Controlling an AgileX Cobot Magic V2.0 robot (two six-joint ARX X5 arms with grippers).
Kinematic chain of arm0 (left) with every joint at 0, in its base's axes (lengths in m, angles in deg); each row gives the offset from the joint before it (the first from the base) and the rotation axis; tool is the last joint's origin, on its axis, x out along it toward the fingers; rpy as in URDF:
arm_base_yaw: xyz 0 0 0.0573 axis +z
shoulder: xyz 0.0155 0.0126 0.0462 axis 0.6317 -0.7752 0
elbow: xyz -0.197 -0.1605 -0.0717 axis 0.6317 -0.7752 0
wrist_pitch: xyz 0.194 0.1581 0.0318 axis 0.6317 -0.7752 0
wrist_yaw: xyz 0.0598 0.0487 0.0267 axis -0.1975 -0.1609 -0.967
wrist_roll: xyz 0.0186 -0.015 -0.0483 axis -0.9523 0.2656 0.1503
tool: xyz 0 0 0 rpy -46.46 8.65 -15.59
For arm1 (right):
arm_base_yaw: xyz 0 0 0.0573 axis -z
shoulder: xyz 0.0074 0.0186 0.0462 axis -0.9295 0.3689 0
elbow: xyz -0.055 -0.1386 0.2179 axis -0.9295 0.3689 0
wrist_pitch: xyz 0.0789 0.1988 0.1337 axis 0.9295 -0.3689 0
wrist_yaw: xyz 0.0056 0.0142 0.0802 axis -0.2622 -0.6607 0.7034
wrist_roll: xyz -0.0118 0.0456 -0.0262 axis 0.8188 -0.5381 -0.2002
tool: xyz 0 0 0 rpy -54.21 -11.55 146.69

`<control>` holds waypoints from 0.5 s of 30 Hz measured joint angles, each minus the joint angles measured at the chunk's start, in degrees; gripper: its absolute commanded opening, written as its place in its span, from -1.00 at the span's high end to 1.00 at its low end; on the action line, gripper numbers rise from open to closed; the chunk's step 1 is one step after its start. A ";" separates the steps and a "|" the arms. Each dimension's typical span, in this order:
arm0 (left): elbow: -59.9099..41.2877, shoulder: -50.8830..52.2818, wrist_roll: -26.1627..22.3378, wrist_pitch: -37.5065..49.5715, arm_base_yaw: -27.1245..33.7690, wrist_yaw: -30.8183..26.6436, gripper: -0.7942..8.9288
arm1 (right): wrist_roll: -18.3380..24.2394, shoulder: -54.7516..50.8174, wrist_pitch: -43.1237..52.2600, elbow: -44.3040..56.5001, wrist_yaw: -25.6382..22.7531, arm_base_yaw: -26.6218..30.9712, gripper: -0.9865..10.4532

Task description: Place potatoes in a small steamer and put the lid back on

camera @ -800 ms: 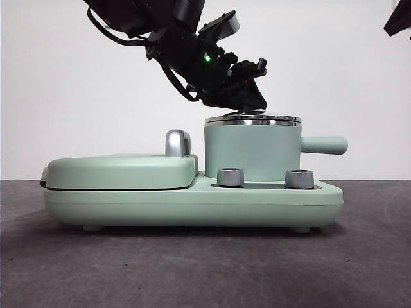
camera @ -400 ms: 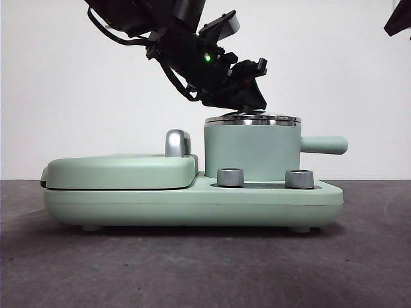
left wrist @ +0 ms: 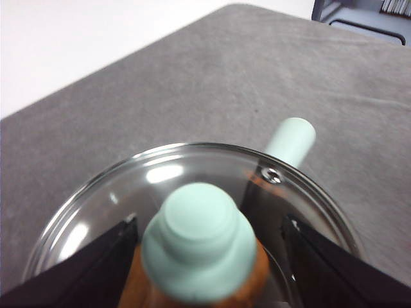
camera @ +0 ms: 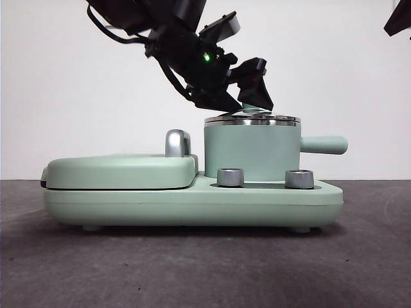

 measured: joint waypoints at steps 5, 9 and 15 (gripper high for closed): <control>0.00 7.82 0.63 -8.22 1.38 0.00 0.09 | 0.00 0.00 0.09 0.00 0.00 0.00 0.37; 0.04 13.92 0.96 -14.88 4.52 0.00 0.09 | 0.00 0.00 0.87 0.00 0.00 0.00 0.37; -7.39 21.77 2.29 -16.31 9.55 -0.02 0.09 | 0.00 0.00 0.94 0.00 -0.02 0.00 0.37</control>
